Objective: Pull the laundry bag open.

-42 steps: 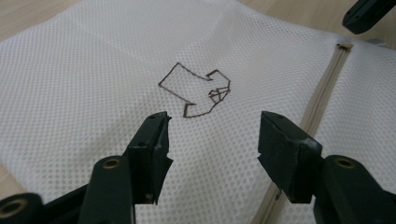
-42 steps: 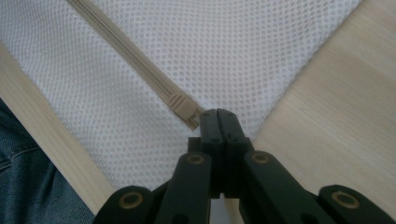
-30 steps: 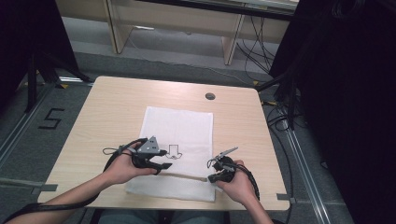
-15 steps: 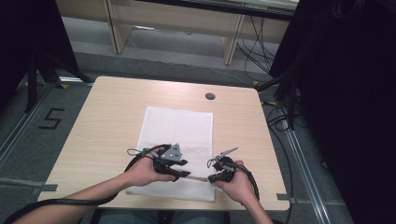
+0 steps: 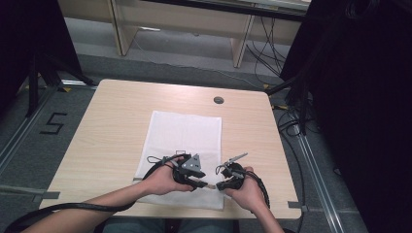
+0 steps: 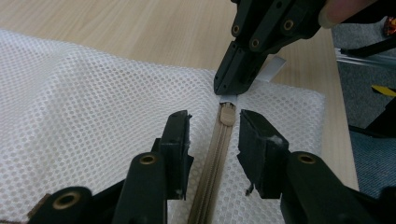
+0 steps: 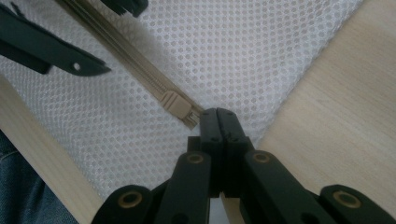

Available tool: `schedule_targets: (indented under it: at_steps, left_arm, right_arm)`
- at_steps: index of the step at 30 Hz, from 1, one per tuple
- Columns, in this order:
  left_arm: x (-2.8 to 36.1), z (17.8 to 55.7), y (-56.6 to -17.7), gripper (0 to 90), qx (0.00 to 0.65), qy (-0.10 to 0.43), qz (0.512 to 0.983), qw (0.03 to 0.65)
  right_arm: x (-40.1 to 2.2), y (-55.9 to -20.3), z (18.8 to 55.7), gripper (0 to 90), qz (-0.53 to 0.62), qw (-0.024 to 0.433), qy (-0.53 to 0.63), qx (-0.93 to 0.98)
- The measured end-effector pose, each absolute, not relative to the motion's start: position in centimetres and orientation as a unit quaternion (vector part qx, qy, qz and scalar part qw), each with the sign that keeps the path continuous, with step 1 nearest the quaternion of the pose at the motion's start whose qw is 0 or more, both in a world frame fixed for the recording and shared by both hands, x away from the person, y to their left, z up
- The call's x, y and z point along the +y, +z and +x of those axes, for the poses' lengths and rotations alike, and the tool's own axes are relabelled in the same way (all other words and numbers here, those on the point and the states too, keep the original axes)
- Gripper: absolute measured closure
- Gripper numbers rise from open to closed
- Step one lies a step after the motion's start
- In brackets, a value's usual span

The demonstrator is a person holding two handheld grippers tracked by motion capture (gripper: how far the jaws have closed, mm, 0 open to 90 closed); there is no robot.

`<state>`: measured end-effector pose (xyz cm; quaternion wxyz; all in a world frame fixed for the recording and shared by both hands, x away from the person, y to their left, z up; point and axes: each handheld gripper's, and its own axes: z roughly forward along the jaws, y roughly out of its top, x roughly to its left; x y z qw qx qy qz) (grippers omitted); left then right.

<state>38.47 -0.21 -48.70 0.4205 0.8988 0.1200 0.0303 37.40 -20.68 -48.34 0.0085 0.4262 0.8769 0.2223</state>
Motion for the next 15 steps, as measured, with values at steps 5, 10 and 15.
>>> schedule_targets:
  at_steps: [5,10,15]
  left_arm:
    - [-1.3,38.3,-49.0,63.2,0.113,0.023,0.900,0.420]
    - [-2.1,38.3,-49.6,64.1,0.108,0.022,0.903,0.414]
    - [-2.6,38.2,-50.1,64.6,0.106,0.022,0.905,0.411]
  right_arm:
    - [-20.7,-48.4,37.4,90.0,0.429,0.007,0.222,0.876]
    - [-20.8,-48.3,37.3,90.0,0.432,0.004,0.222,0.874]
    - [-20.8,-48.3,37.3,90.0,0.432,0.005,0.223,0.874]
